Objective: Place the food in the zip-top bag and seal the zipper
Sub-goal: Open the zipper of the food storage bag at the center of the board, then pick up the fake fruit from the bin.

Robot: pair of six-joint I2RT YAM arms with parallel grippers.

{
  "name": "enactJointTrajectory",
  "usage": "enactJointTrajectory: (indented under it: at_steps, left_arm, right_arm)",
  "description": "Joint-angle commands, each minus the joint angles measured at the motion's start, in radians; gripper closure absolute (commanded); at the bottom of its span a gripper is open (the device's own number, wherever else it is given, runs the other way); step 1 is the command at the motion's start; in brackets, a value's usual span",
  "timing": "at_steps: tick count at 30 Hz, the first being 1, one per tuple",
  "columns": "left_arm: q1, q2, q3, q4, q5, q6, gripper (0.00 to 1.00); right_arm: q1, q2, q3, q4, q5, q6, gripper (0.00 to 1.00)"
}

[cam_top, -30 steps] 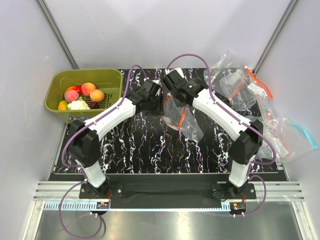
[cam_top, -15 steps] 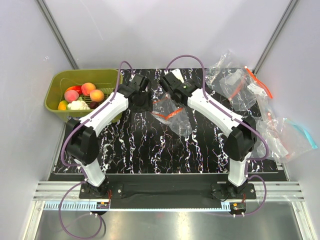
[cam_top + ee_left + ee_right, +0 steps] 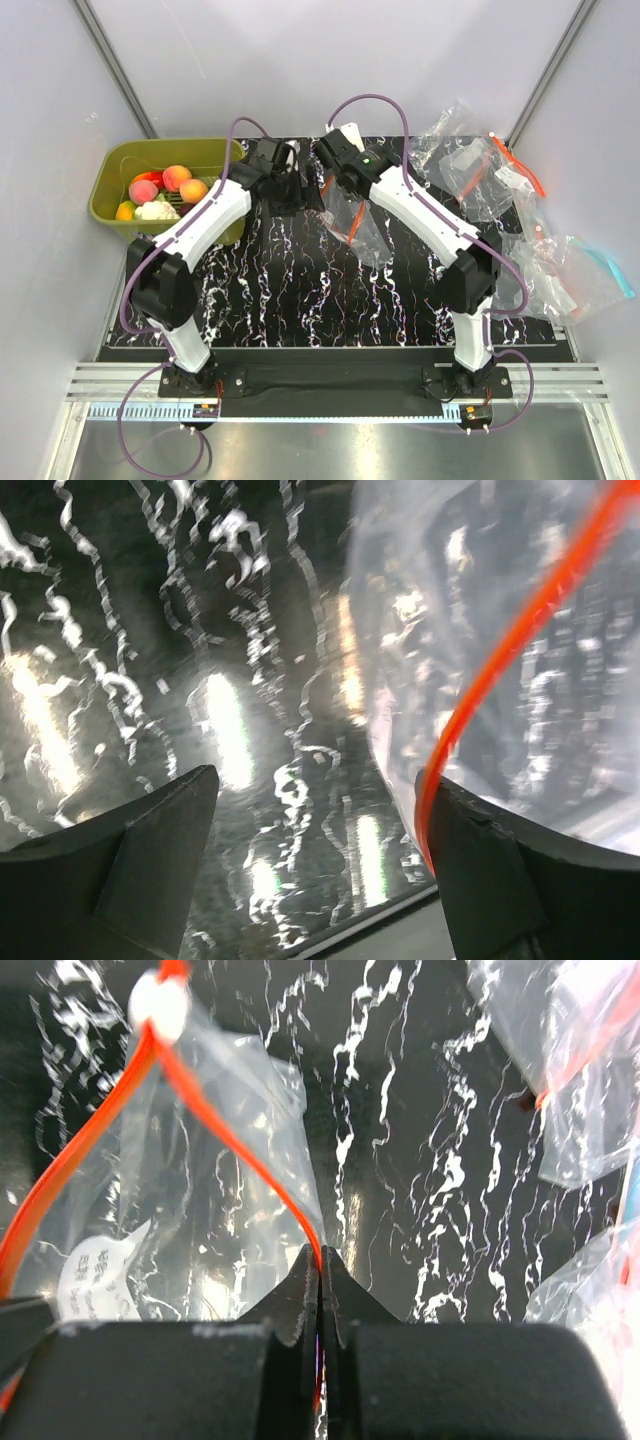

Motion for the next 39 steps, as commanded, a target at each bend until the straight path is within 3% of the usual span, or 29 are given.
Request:
enactJointTrajectory:
  at_steps: [1, 4, 6, 11, 16, 21, 26, 31, 39]
  left_arm:
    - [0.032, -0.076, 0.052, 0.047, 0.126, -0.033, 0.13]
    - [0.051, -0.102, 0.056, 0.041, 0.174, -0.045, 0.11]
    - [0.060, -0.110, 0.061, 0.026, 0.204, -0.054, 0.04]
    - [0.119, -0.185, 0.052, 0.009, 0.185, -0.087, 0.04]
    - [0.290, -0.192, 0.183, -0.201, -0.085, -0.090, 0.04]
    - [0.446, -0.121, 0.283, -0.319, -0.263, -0.130, 0.01]
    - [0.601, -0.040, 0.277, -0.302, -0.306, -0.110, 0.01]
    - [0.647, 0.170, 0.436, -0.354, -0.303, -0.044, 0.01]
    - [0.655, 0.360, 0.592, -0.362, -0.326, 0.045, 0.01]
  right_arm:
    - [-0.014, 0.045, 0.030, -0.051, 0.019, 0.049, 1.00]
    - [-0.020, 0.049, 0.020, -0.030, 0.012, 0.057, 1.00]
    - [-0.023, 0.060, 0.022, -0.021, 0.007, 0.062, 1.00]
    - [-0.026, 0.072, 0.045, -0.028, 0.008, 0.074, 1.00]
    - [-0.026, 0.060, 0.076, -0.063, 0.010, 0.082, 1.00]
    - [-0.026, 0.040, 0.077, -0.088, -0.021, 0.089, 1.00]
    - [-0.026, 0.023, 0.057, -0.100, -0.027, 0.094, 1.00]
    - [-0.024, -0.007, 0.013, -0.076, -0.036, 0.089, 1.00]
    - [-0.026, -0.029, -0.021, -0.048, -0.048, 0.062, 1.00]
